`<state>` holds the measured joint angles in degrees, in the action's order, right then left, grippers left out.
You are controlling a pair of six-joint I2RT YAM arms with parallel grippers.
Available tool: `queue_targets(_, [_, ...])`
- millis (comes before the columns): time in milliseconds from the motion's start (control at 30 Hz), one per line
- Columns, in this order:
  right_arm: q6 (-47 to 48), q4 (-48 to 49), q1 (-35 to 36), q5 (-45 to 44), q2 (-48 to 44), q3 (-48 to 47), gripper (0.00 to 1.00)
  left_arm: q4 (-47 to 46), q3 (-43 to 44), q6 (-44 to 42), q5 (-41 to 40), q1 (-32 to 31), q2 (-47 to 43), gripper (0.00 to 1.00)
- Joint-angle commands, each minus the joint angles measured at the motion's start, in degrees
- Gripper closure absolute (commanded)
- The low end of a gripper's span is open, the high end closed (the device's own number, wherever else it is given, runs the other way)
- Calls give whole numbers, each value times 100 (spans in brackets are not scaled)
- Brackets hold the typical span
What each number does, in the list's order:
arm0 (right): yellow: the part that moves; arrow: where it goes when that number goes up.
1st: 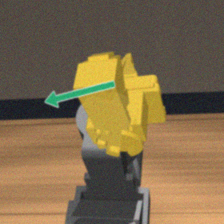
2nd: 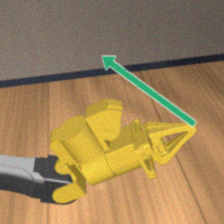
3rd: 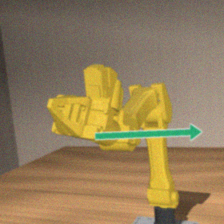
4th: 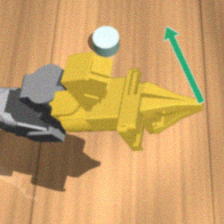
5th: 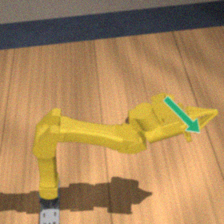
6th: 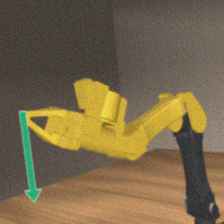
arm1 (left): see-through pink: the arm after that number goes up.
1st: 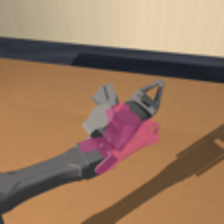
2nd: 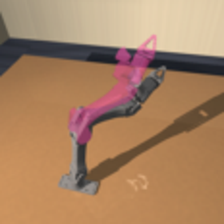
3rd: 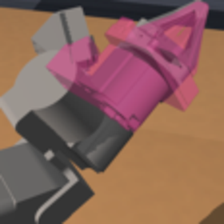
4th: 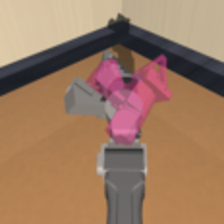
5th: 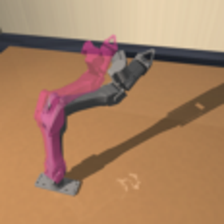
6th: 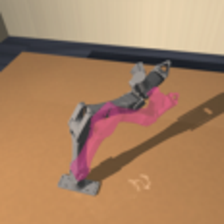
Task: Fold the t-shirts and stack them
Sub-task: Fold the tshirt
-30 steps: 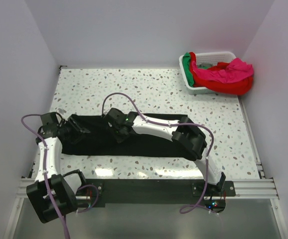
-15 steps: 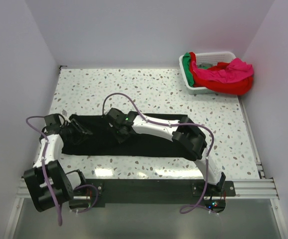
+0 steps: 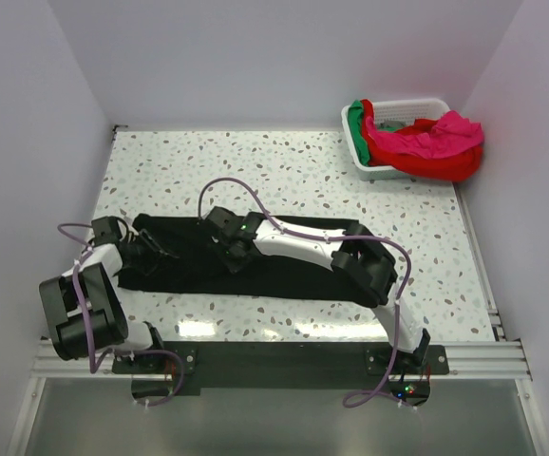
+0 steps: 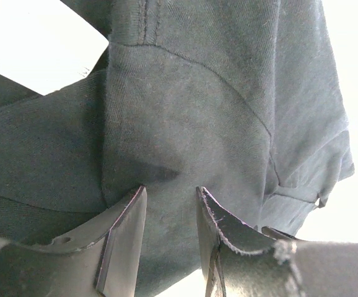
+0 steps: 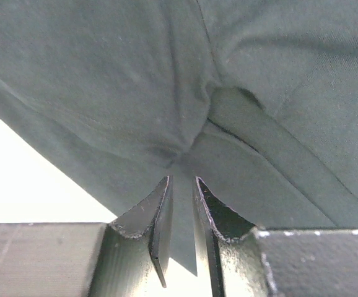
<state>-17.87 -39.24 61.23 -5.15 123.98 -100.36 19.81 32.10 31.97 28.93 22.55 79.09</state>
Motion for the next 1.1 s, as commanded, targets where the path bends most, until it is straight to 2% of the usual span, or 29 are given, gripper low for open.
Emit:
queue_targets(0, [143,-189,3,-294,-331,-116,78,-364,104,-103,-493,57,247,57])
queue_targets(67, [143,-180,-15,-303,-375,-90,77,-320,217,-173,-677,57,274,57])
queue_targets(133, [143,-206,-50,-294,-419,-63,72,-276,288,-208,-774,57,291,57])
queue_targets(167, [143,-250,-59,-320,-445,-54,65,-268,375,-234,-862,57,309,56])
queue_targets(400, [-50,-365,-523,-365,-1295,288,49,-364,894,-173,-959,57,590,56])
queue_targets(667, [-104,-154,-1894,-92,-2167,1613,49,-557,1580,204,-862,-22,581,56])
queue_targets(833, [-6,-136,-2378,-346,-2422,2309,51,-759,1809,520,-889,-267,564,56])
queue_targets(1067, [-68,-189,-2985,-768,-2669,3082,51,-1041,1835,829,-731,-549,1143,56])
